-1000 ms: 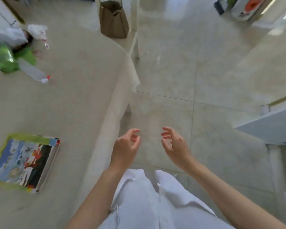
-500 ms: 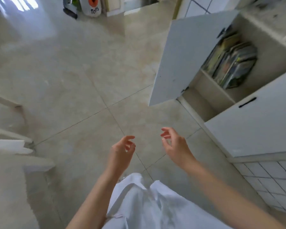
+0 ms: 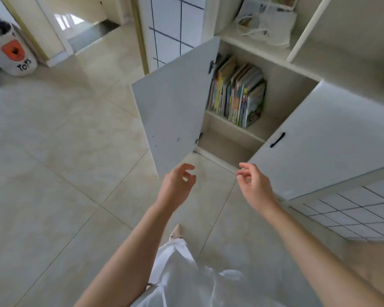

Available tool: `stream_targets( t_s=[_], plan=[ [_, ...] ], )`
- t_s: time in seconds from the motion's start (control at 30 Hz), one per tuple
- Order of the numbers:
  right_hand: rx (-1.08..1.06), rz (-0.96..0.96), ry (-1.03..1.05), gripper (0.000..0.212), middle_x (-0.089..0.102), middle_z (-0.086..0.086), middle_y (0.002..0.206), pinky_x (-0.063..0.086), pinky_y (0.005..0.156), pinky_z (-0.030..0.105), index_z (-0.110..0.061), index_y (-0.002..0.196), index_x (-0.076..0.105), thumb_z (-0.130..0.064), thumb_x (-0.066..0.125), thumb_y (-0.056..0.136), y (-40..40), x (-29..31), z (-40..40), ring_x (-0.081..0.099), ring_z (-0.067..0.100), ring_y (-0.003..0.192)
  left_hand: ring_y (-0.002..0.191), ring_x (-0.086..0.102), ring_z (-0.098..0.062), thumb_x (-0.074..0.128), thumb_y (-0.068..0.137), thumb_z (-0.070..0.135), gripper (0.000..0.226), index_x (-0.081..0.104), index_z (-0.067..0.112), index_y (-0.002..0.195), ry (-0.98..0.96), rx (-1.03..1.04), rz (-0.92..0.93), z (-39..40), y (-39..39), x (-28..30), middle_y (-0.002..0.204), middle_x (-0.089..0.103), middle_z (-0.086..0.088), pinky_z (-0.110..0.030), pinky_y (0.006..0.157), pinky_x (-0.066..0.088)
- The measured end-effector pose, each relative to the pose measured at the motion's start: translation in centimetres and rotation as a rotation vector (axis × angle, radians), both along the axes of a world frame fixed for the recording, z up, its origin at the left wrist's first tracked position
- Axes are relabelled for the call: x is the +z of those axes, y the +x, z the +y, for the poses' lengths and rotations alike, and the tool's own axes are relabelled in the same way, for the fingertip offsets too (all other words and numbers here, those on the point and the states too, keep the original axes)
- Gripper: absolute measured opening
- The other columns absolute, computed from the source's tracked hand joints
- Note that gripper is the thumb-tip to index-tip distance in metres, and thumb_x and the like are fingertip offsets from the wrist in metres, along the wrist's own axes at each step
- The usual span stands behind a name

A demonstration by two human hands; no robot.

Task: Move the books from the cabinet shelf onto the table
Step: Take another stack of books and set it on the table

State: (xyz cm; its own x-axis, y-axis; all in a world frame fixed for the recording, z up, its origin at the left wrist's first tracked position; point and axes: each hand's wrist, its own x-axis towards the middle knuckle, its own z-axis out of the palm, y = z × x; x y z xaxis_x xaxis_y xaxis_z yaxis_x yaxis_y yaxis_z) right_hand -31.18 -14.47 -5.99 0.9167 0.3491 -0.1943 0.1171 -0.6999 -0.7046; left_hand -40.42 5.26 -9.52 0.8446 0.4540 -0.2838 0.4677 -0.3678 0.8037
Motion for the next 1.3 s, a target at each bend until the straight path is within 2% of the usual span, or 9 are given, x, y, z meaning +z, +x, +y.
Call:
stream_targets(
  t_s=[0.33,0.43,0.53,0.73,0.9,0.97,1.07,1.13,1.3],
  plan=[
    [-0.126,0.005,-0.045,0.032,0.062,0.0,0.109,0.038,0.069,0.013,-0.013,0.128,0.051,-0.02,0.052,0.097,17.5,3.0,3.4,0.056,0.013,0.093,0.091,0.051,-0.009,0.052,0.093,0.015,0.032,0.062,0.018,0.124,0.078,-0.28,0.006,4.0,21.0,3.2,0.112,0.065,0.001,-0.019,0.074,0.041],
    [-0.141,0.017,-0.069,0.034,0.063,0.004,0.114,0.039,0.08,0.022,-0.013,0.128,0.052,-0.022,0.052,0.096,22.5,3.4,3.8,0.056,0.016,0.099,0.091,0.052,-0.013,0.05,0.094,0.015,0.032,0.06,0.018,0.124,0.102,-0.313,0.057,3.5,25.6,2.9,0.116,0.065,-0.003,-0.021,0.069,0.042],
    [-0.132,0.043,-0.097,0.035,0.063,0.005,0.118,0.047,0.088,0.033,-0.013,0.128,0.052,-0.022,0.052,0.095,28.0,3.1,4.0,0.055,0.019,0.104,0.105,0.058,-0.02,0.054,0.093,0.015,0.035,0.057,0.015,0.128,0.049,-0.296,0.068,2.4,30.1,1.5,0.123,0.062,-0.006,-0.028,0.083,0.047],
    [-0.058,0.158,-0.106,0.032,0.059,-0.001,0.115,0.044,0.085,0.03,-0.014,0.124,0.055,-0.026,0.054,0.095,38.2,0.9,4.6,0.056,0.016,0.103,0.118,0.053,-0.021,0.059,0.09,0.012,0.043,0.051,0.012,0.133,-0.046,-0.205,0.117,-0.8,37.8,-2.4,0.131,0.055,-0.006,-0.028,0.094,0.041],
    [0.034,0.283,-0.106,0.035,0.063,0.011,0.093,0.051,0.075,0.035,-0.002,0.124,0.056,-0.022,0.051,0.095,44.7,-2.5,6.6,0.06,0.025,0.082,0.119,0.054,-0.022,0.061,0.089,0.01,0.042,0.053,0.011,0.13,-0.117,-0.067,0.144,-2.8,43.3,-5.5,0.129,0.057,-0.008,-0.031,0.097,0.043],
    [0.039,0.291,-0.141,0.037,0.056,0.029,0.088,0.049,0.072,0.036,0.011,0.116,0.055,-0.019,0.047,0.096,46.6,-4.2,7.1,0.051,0.037,0.074,0.118,0.055,-0.023,0.061,0.09,0.011,0.042,0.053,0.011,0.131,-0.133,-0.02,0.133,-3.4,45.1,-6.9,0.128,0.058,-0.008,-0.029,0.096,0.043],
    [-0.015,0.345,-0.14,0.038,0.06,0.036,0.098,0.05,0.075,0.036,0.016,0.107,0.053,-0.019,0.047,0.093,49.2,-6.8,7.9,0.056,0.034,0.076,0.119,0.055,-0.021,0.061,0.092,0.017,0.044,0.05,0.013,0.134,-0.151,0.062,0.093,-4.0,47.5,-9.1,0.132,0.057,-0.006,-0.03,0.098,0.042],
    [-0.063,0.38,-0.141,0.04,0.063,0.03,0.101,0.055,0.086,0.052,0.009,0.106,0.058,-0.028,0.048,0.092,50.8,-8.4,9.0,0.063,0.042,0.092,0.119,0.055,-0.022,0.06,0.093,0.02,0.044,0.048,0.014,0.134,-0.154,0.119,0.056,-4.2,49.0,-10.6,0.133,0.057,-0.005,-0.032,0.098,0.043],
    [-0.274,0.533,-0.127,0.072,0.051,0.015,0.136,0.055,0.086,0.051,-0.01,0.141,0.037,-0.057,0.051,0.089,54.0,-11.1,11.2,0.055,0.036,0.115,0.12,0.055,-0.023,0.061,0.092,0.022,0.048,0.046,0.018,0.137,-0.148,0.181,-0.06,-4.4,52.4,-13.3,0.137,0.053,-0.005,-0.037,0.1,0.046]
  ],
)
